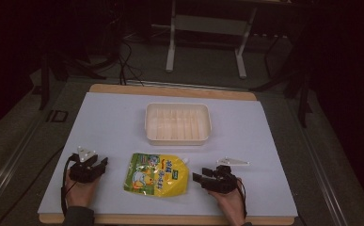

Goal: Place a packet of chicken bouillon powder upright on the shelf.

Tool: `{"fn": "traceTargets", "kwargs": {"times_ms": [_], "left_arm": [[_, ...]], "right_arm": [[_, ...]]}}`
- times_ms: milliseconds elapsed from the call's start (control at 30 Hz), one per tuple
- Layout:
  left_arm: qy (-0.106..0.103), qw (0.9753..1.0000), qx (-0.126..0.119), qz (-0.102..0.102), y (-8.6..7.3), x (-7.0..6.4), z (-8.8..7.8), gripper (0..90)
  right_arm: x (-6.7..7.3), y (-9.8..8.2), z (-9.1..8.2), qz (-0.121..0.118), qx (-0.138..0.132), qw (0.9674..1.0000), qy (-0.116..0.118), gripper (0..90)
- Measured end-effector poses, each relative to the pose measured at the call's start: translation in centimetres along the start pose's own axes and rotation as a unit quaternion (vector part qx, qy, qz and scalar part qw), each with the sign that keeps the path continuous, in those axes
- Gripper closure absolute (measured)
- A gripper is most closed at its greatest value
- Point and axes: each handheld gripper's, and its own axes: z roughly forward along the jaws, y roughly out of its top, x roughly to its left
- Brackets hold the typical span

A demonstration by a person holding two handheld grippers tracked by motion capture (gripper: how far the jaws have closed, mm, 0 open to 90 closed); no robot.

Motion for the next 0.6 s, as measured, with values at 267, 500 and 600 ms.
{"fn": "traceTargets", "kwargs": {"times_ms": [267,500,600], "left_arm": [[0.0,1.0,0.0,0.0,0.0,0.0,0.0,56.9],[0.0,1.0,0.0,-0.001,0.0,0.0,0.0,56.8],[0.0,1.0,0.0,-0.001,0.0,0.0,0.0,56.7]], "right_arm": [[0.9,0.1,0.9,0.004,0.006,0.9999,0.015,43.2],[1.7,-0.1,2.1,0.021,0.028,0.9985,0.041,40.7],[1.8,-0.3,2.4,0.022,0.038,0.9982,0.042,40.3]]}}
